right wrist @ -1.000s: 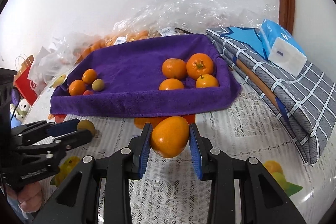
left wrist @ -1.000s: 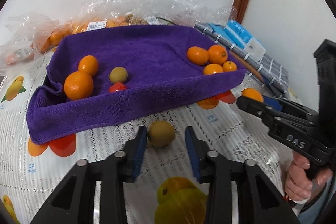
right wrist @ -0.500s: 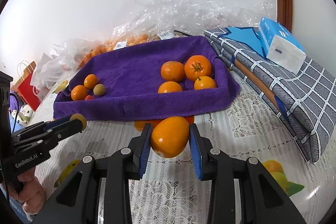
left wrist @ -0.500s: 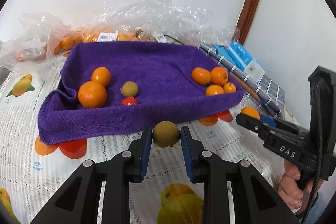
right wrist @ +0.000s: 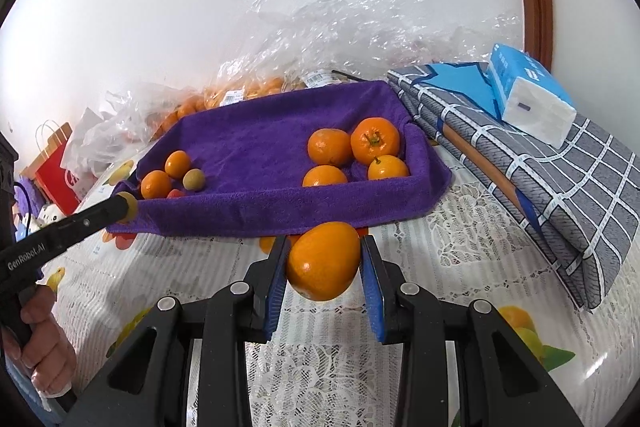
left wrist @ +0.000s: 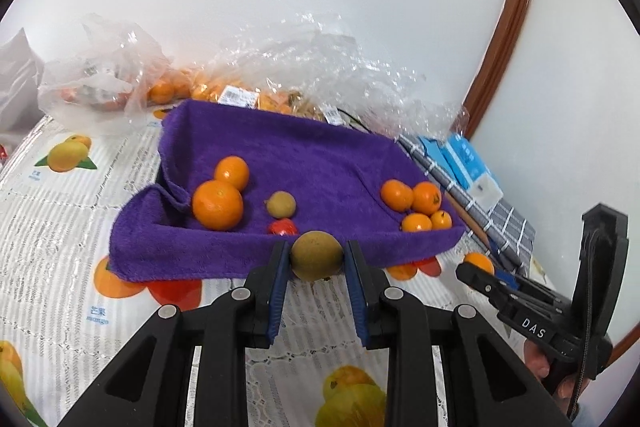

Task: Organize fruits
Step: 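Carry both held fruits over the purple towel and lower them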

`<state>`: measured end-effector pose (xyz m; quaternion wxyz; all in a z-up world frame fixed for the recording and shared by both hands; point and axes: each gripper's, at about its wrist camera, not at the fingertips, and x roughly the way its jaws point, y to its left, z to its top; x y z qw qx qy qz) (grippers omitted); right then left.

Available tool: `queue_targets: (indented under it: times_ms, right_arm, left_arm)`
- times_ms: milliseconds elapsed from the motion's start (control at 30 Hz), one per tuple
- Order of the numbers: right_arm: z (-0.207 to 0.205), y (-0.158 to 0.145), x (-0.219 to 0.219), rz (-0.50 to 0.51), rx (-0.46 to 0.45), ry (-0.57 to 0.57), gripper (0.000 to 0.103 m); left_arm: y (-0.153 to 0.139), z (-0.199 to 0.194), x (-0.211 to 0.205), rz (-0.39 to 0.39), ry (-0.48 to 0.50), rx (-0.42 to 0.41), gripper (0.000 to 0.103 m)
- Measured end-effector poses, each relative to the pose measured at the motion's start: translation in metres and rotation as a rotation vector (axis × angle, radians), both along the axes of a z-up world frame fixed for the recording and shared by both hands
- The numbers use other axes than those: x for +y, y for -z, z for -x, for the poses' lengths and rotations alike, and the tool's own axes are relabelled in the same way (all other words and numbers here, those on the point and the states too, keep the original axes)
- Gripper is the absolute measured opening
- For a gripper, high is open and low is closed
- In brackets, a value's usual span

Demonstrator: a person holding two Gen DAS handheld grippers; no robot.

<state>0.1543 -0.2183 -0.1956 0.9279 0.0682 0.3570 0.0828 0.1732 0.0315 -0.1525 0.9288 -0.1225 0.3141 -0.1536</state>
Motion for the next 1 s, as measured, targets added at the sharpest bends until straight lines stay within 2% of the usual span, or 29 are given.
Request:
queue_targets:
  times_ms: [333,700,867,1000]
  right_arm:
    - [0.010,-0.001,-0.010,-0.014,-0.004,0.074,0.035]
    - [0.021,0.003,-0.011,-0.011,0.056,0.110,0.035]
    - [0.019,-0.015,-0.003,0.012,0.032,0.106,0.035]
    - [0.010,-0.036,0.005,0.033,-0.001,0.085,0.035]
  left_arm:
    - [-0.005,0.005,0.011,0.045,-0.022,-0.015,0.027]
    - [-0.013,0.013,0.018,0.095,-0.032,-0.026,0.027]
    - [-0.012,0.011,0.026,0.114,-0.057,-0.012,0.027]
    - [-0.009,0.006,0.037,0.163,-0.068,0.021,0.027]
